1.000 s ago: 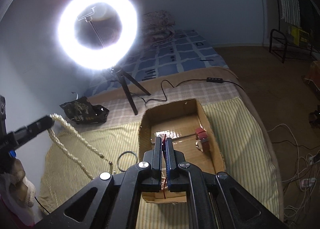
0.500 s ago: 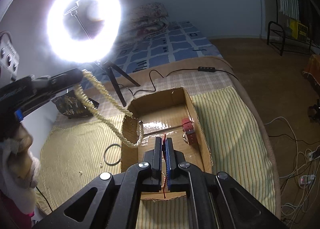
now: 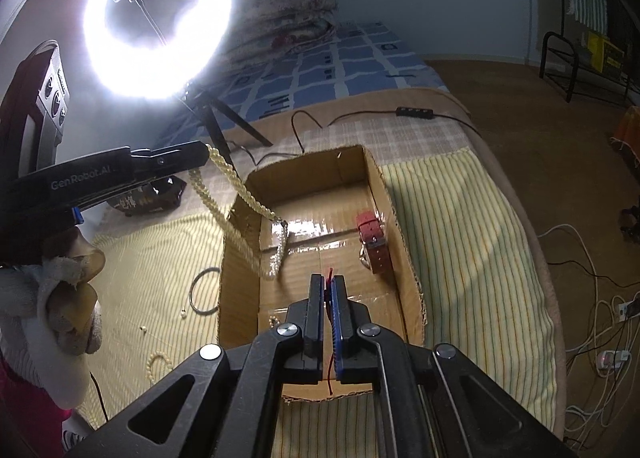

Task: Organize jewelry
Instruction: 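Lower the pearl necklace and cord bracelet into the box and open both tools, then withdraw both open tools from the box toward the items on the sheet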

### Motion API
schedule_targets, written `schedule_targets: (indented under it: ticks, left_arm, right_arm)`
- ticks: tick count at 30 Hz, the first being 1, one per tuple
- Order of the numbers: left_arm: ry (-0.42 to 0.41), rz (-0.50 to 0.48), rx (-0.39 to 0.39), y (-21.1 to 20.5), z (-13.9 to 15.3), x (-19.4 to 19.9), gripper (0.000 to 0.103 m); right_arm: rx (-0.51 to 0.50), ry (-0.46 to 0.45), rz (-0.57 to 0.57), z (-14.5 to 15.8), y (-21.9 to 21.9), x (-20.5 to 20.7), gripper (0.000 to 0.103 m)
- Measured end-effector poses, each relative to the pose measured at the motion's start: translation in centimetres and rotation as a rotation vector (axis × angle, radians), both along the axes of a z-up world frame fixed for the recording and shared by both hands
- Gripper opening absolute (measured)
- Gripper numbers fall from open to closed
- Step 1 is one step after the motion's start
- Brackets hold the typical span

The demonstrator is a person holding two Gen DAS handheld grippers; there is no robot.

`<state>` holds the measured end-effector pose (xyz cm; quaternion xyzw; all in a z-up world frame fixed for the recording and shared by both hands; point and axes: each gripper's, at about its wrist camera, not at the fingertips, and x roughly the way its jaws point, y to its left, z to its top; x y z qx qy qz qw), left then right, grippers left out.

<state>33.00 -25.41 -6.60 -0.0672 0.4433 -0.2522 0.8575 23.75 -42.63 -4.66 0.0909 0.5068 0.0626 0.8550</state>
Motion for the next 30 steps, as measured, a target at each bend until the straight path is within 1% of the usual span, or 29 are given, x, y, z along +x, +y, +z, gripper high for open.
schedule_targets:
  ticks: [2,4,5,6,7,8,9,10,12,14,16,18,22,30]
  left_arm:
    - [0.016,-0.012,0.012,-0.1,-0.7,0.1,0.006]
    - [0.011,-0.009,0.029,-0.1,-0.9,0.0,0.006]
    - [0.012,-0.009,0.043,-0.2,-1.1,0.0,0.006]
    - [0.019,-0.014,0.051,-0.3,-1.3,0.0,0.008]
    - [0.026,-0.016,0.058,-0.3,-1.4,0.0,0.013]
    - [0.029,-0.015,0.067,-0.3,-1.6,-0.1,0.033]
    - [0.021,-0.013,0.068,-0.3,-1.6,-0.4,0.052]
    - [0.007,-0.01,0.069,-0.2,-1.5,-0.6,0.056]
    - [0.003,-0.01,0.079,-0.1,-1.6,-0.8,0.057]
    - [0.014,-0.006,0.082,0.1,-1.6,-1.0,0.057]
    - [0.016,0.0,0.08,0.3,-1.6,-1.0,0.057]
    - [0.016,0.004,0.081,0.6,-1.5,-1.2,0.061]
    - [0.009,0.006,0.087,1.0,-1.1,-1.6,0.061]
    - [-0.017,0.014,0.101,3.0,0.2,-3.4,0.062]
  right_arm:
    - [0.013,0.015,0.009,-0.5,0.1,0.1,0.004]
    - [0.009,0.027,0.013,-1.1,0.2,0.1,0.006]
    - [0.005,0.032,0.017,-1.3,0.3,0.1,0.01]
    - [0.005,0.036,0.023,-1.5,0.4,0.1,0.022]
    - [0.001,0.039,0.026,-1.7,0.4,0.0,0.037]
    - [-0.014,0.044,0.024,-1.9,0.6,-0.1,0.045]
    - [-0.027,0.047,0.02,-2.0,0.6,-0.1,0.062]
    - [-0.043,0.046,0.016,-2.1,0.7,-0.1,0.077]
    - [-0.063,0.038,0.014,-2.1,0.7,-0.2,0.085]
    - [-0.078,0.04,0.014,-2.2,0.7,-0.3,0.086]
    - [-0.095,0.049,0.008,-2.2,0.7,-0.3,0.088]
    - [-0.107,0.048,0.005,-2.1,0.8,-0.3,0.089]
    - [-0.128,0.047,0.001,-1.8,1.0,-0.3,0.09]
    - [-0.132,0.005,-0.009,-0.1,1.6,-1.3,0.091]
